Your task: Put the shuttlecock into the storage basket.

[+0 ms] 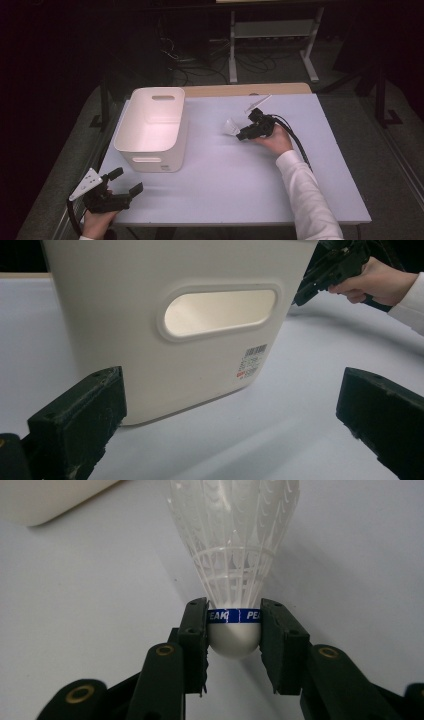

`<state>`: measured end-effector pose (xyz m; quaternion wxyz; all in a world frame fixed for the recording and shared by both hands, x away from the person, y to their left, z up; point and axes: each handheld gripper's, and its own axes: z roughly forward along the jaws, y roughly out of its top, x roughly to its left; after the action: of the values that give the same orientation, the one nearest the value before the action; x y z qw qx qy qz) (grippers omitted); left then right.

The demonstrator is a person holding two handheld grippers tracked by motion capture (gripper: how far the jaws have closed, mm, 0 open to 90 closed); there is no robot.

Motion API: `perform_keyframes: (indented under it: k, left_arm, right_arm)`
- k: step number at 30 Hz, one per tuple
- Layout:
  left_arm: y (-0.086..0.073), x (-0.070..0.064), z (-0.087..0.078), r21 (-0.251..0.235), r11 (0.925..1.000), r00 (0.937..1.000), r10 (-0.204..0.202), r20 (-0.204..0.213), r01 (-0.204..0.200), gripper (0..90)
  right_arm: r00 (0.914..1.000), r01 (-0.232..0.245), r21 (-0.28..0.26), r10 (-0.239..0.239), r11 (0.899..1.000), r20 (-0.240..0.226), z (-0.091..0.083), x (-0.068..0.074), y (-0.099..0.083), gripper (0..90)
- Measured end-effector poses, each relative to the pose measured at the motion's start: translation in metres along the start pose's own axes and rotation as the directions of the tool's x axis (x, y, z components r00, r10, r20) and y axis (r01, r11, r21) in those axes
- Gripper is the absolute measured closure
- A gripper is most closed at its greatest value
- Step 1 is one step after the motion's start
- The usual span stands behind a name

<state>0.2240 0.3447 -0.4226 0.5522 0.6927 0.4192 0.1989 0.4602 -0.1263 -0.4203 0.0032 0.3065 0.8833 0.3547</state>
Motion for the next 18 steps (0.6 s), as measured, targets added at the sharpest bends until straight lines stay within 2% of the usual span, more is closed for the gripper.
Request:
perform_keyframes:
  k: [2,12,15,18]
  left_arm:
    - [0.000,0.000,0.000,-0.001,1.0000,1.0000,-0.002,0.000,0.002,0.0]
    - [0.000,0.000,0.000,-0.002,1.0000,1.0000,-0.001,-0.001,0.001,0.0]
    - [0.000,0.000,0.000,-0.003,1.0000,1.0000,-0.002,-0.001,0.002,0.0]
    - [0.000,0.000,0.000,-0.001,1.0000,1.0000,-0.001,-0.002,0.001,0.0]
  right_arm:
    - [0.9999,-0.009,-0.003,0.009,1.000,-0.011,-0.003,0.003,0.000,63.7]
    - [0.9998,-0.021,-0.016,0.021,1.000,-0.001,-0.012,0.011,-0.001,63.7]
    - [0.9994,-0.033,-0.030,0.033,0.999,-0.012,-0.015,0.015,0.000,63.7]
    - [0.9997,-0.023,-0.040,0.023,0.999,-0.013,-0.017,0.019,0.001,63.7]
